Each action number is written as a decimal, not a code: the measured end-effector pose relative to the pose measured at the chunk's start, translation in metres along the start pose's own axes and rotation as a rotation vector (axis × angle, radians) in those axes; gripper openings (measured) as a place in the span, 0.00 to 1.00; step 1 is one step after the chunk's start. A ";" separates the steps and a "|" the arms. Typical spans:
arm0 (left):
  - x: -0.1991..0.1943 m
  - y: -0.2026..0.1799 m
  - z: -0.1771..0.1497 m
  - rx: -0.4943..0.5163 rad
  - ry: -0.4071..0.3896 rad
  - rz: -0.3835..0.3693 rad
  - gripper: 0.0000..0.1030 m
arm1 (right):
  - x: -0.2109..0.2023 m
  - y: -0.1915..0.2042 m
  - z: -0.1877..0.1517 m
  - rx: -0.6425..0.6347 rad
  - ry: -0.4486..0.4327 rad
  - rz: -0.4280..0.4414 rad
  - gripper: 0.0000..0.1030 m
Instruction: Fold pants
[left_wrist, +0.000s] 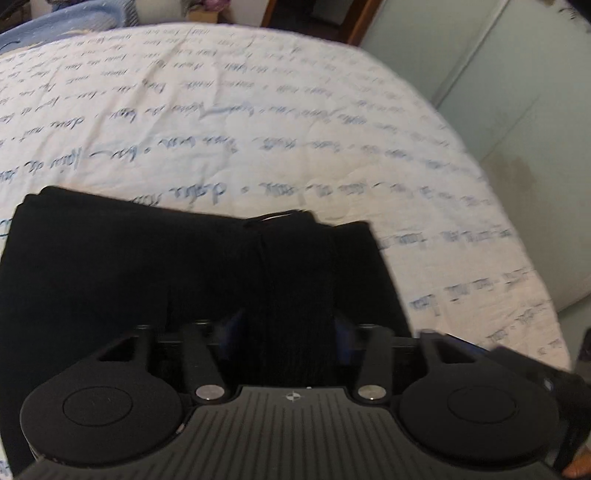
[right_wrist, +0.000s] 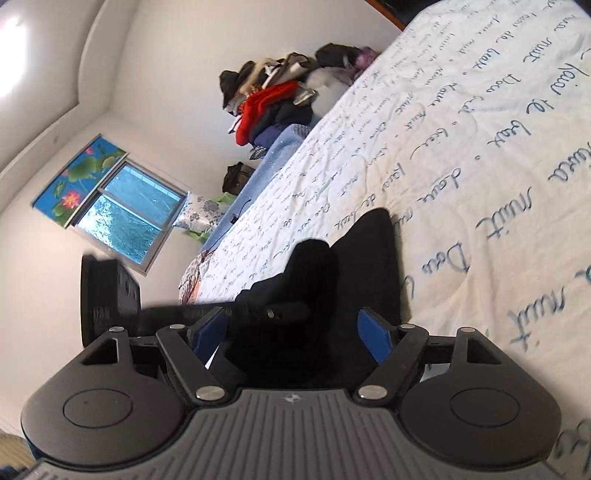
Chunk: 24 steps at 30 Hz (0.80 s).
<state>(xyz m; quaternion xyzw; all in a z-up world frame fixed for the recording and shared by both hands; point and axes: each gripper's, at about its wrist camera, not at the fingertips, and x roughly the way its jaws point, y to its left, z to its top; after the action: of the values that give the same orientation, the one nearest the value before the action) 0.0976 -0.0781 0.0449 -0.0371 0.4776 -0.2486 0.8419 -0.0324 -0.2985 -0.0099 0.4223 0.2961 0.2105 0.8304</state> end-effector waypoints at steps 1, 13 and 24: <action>-0.007 0.002 -0.004 -0.013 -0.032 -0.025 0.66 | 0.000 0.003 0.004 -0.017 0.007 -0.015 0.76; -0.125 0.065 -0.054 -0.157 -0.404 0.182 0.71 | 0.062 -0.004 0.047 0.095 0.279 0.061 0.76; -0.142 0.112 -0.075 -0.257 -0.409 0.172 0.76 | 0.079 -0.007 0.046 0.139 0.354 -0.088 0.76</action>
<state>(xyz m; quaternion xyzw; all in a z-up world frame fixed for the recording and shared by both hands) 0.0193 0.0977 0.0823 -0.1525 0.3267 -0.1005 0.9273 0.0572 -0.2815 -0.0189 0.4218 0.4698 0.2238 0.7425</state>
